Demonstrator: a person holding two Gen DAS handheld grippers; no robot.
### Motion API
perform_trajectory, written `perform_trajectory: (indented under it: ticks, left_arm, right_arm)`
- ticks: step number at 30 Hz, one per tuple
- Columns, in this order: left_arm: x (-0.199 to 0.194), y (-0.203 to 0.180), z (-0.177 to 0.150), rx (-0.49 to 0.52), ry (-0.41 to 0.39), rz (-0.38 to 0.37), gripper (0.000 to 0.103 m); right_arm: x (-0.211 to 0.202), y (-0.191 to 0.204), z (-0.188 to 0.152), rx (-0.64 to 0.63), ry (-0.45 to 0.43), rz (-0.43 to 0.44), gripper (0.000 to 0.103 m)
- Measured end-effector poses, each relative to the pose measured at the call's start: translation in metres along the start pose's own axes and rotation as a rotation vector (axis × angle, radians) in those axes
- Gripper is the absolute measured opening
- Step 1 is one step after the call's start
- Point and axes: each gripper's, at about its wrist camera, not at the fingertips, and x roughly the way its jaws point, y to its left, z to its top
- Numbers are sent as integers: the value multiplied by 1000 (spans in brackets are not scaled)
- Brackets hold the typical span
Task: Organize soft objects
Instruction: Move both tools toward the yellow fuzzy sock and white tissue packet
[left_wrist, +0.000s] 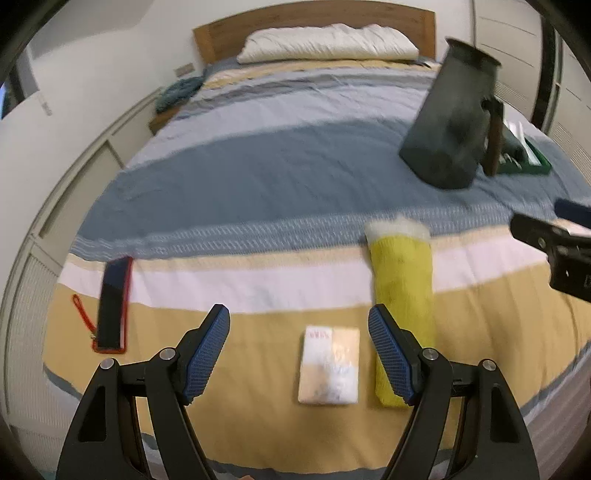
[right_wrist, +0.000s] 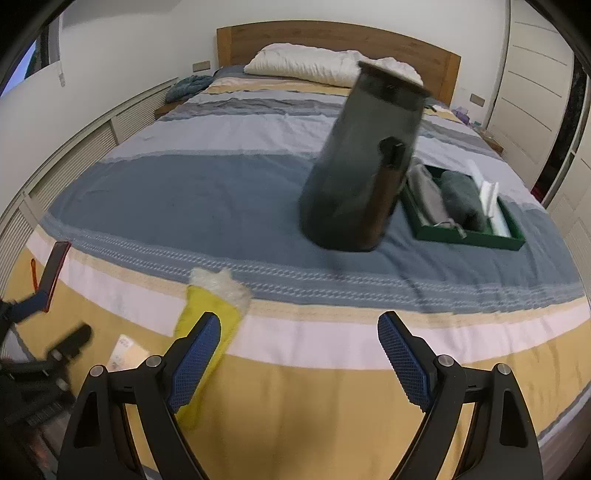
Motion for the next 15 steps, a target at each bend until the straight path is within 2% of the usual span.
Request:
perform_trajectory:
  ticks: [6, 12, 15]
  left_arm:
    - [16, 2, -17, 43, 11, -44, 72]
    - [47, 0, -27, 57, 76, -78, 72]
    - [62, -3, -32, 76, 98, -72, 72]
  right_arm:
    - [19, 23, -13, -12, 20, 0, 88]
    - [44, 32, -23, 12, 53, -18, 88]
    - [49, 32, -26, 24, 65, -25, 88]
